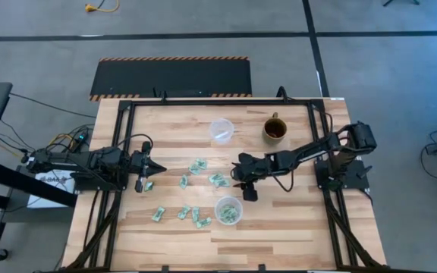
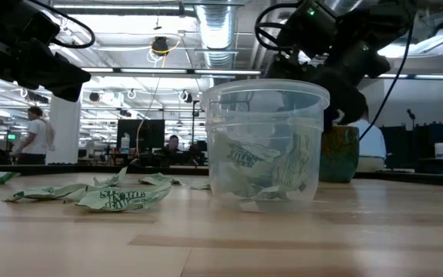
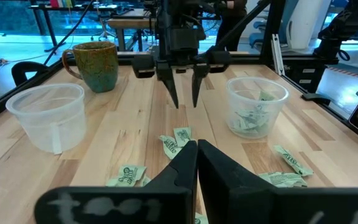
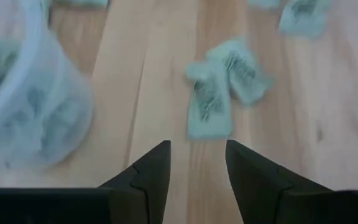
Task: Pick and place Stevia / Truvia into bins
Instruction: Put the stevia packet into the bottom transparent container
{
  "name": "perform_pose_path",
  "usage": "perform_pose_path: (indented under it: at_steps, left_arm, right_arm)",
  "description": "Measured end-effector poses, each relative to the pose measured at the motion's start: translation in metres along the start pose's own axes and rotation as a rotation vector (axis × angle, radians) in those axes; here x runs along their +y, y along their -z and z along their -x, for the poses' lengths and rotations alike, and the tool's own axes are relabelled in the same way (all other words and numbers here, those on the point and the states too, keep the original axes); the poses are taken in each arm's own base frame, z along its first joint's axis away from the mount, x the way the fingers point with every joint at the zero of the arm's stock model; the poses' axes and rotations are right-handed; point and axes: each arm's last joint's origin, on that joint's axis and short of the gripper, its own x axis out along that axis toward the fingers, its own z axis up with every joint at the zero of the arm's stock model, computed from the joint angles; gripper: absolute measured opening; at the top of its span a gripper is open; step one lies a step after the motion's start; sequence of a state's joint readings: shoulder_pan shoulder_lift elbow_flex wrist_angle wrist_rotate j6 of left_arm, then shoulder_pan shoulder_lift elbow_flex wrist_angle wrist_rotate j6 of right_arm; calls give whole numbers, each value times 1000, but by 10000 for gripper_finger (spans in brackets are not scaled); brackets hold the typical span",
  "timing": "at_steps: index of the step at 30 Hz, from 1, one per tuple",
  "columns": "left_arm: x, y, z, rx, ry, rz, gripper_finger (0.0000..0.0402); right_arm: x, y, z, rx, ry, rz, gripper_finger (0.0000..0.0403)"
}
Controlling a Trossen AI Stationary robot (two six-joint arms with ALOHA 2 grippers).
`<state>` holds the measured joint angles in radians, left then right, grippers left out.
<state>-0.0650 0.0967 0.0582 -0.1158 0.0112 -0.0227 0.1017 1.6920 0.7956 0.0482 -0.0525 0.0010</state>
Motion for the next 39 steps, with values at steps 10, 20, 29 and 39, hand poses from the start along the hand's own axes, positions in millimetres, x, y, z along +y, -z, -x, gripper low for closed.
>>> perform_pose_path:
  at_steps: [10, 20, 29, 39]
  left_arm:
    - [0, 0, 0, 0, 0, 0, 0]
    - [0, 0, 0, 0, 0, 0, 0]
    - [0, 0, 0, 0, 0, 0, 0]
    - [0, 0, 0, 0, 0, 0, 0]
  right_arm:
    - [0, -2, -6, -38, -2, 4, 138]
    - [-2, -2, -12, -58, 1, 11, 149]
    - [-5, -13, -38, 23, -25, 47, 174]
    - [-7, -20, -53, 97, -18, 43, 203]
